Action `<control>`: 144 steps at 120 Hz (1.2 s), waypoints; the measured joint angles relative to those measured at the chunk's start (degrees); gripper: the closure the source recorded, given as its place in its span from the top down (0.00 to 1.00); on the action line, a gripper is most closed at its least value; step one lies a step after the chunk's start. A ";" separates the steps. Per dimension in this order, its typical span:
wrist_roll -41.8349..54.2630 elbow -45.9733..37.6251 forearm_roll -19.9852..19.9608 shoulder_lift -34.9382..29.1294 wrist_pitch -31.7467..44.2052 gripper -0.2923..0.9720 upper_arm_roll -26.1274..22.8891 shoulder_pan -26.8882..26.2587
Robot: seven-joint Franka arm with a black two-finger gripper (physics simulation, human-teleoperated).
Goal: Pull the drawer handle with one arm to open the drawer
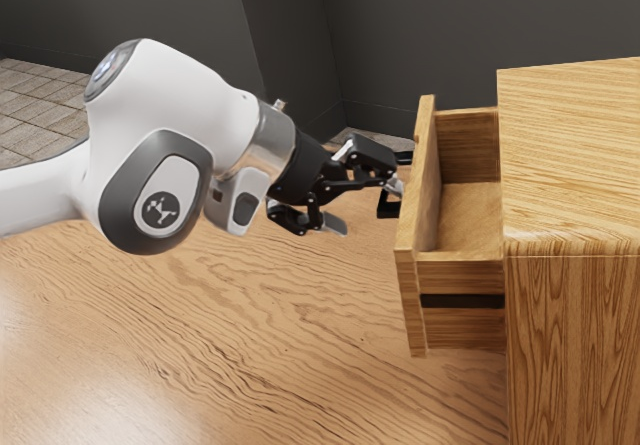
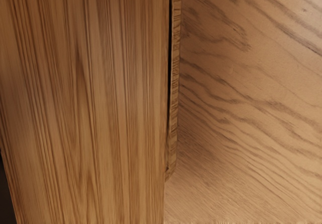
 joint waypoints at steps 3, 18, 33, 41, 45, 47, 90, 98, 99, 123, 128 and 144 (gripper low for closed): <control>0.01 -0.16 0.03 -0.18 0.00 0.77 0.01 0.15; 0.03 -0.92 -0.02 -1.07 -0.03 0.77 0.03 0.47; 0.07 -2.38 0.29 -2.82 -0.02 0.77 0.03 1.41; 0.07 -3.06 0.78 -3.66 -0.02 0.77 0.03 1.72; 0.08 -3.42 1.00 -4.14 -0.03 0.77 0.03 2.05; 0.08 -3.62 1.11 -4.38 -0.03 0.77 0.03 2.19; 0.04 -5.66 2.84 -7.98 -0.99 0.76 0.04 4.51; 0.02 -5.76 3.10 -8.12 -1.19 0.77 0.04 4.60; 0.01 -5.77 3.13 -8.14 -1.23 0.77 0.04 4.61; -0.05 -5.78 4.36 -8.75 -2.33 0.76 -0.04 5.08; -0.10 -5.65 4.88 -8.78 -2.75 0.77 -0.07 5.21; -0.48 -4.19 7.52 -8.73 -4.85 0.76 -0.20 4.99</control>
